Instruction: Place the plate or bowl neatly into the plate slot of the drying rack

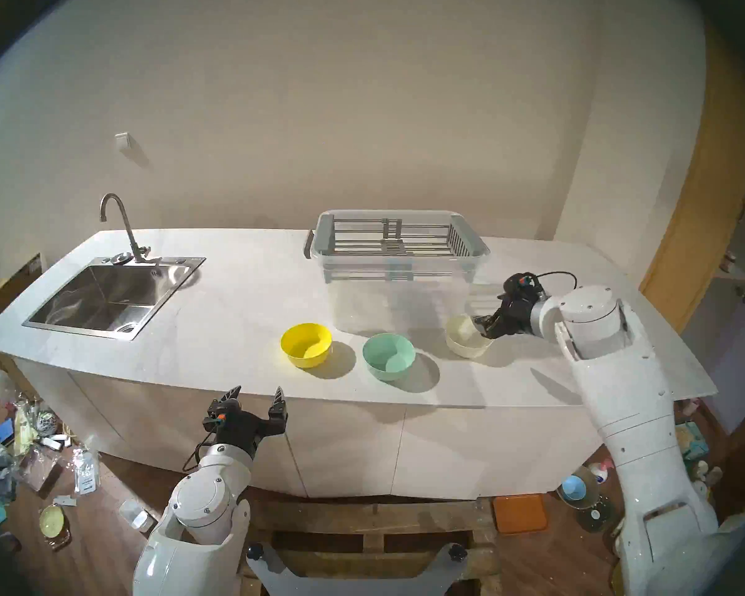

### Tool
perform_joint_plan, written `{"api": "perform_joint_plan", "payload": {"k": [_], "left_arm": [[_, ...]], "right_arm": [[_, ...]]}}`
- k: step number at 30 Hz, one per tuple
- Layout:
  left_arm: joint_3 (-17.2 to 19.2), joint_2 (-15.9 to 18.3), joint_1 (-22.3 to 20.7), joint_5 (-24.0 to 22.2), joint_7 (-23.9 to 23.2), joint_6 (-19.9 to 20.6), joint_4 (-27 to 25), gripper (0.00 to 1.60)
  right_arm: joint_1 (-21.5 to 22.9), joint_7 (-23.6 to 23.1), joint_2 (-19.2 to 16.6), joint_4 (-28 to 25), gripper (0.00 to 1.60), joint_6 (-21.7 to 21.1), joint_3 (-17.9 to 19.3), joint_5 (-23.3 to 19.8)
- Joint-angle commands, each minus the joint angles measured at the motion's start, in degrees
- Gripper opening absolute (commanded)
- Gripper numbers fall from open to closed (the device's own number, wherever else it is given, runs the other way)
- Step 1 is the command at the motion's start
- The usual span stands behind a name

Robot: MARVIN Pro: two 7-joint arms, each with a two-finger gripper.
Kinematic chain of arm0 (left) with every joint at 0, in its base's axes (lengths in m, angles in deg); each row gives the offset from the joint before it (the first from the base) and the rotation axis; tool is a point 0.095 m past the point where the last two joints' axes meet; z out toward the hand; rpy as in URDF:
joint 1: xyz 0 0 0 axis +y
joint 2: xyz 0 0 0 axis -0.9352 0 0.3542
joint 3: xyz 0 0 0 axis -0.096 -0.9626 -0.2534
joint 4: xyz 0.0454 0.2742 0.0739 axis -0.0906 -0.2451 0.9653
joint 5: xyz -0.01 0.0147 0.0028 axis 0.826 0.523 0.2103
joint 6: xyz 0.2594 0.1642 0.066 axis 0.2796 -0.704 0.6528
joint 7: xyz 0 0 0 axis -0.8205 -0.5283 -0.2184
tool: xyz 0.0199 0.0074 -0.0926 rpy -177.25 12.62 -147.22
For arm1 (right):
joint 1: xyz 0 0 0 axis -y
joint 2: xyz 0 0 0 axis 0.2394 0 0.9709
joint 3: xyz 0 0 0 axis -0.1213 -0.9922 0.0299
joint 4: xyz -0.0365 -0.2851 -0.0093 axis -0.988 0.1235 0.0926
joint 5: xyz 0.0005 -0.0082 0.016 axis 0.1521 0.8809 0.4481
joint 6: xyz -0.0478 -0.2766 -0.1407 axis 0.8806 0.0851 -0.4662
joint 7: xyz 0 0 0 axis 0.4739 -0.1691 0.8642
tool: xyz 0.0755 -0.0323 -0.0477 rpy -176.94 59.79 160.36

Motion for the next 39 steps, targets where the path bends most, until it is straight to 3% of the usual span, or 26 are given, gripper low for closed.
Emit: {"api": "perform_joint_plan", "payload": {"k": [1,15,39], "left_arm": [[-0.2,0.0,-0.2,-0.1,-0.3,-0.3,-1.6,1.6],[-0.1,0.0,-0.2,-0.1,-0.3,-0.3,-1.7,1.6],[-0.1,0.1,-0.2,-0.1,-0.3,-0.3,-1.7,1.6]], "right_arm": [[2.8,-2.9,-1.1,-2.2,1.6,0.2,-0.4,-1.0],[2.1,-6.6,-4.0,-1.9,1.6,1.1,-0.6,-0.7],[-1.3,-6.7,-3.2,-0.6,1.6,1.9,-1.6,-0.4]]}}
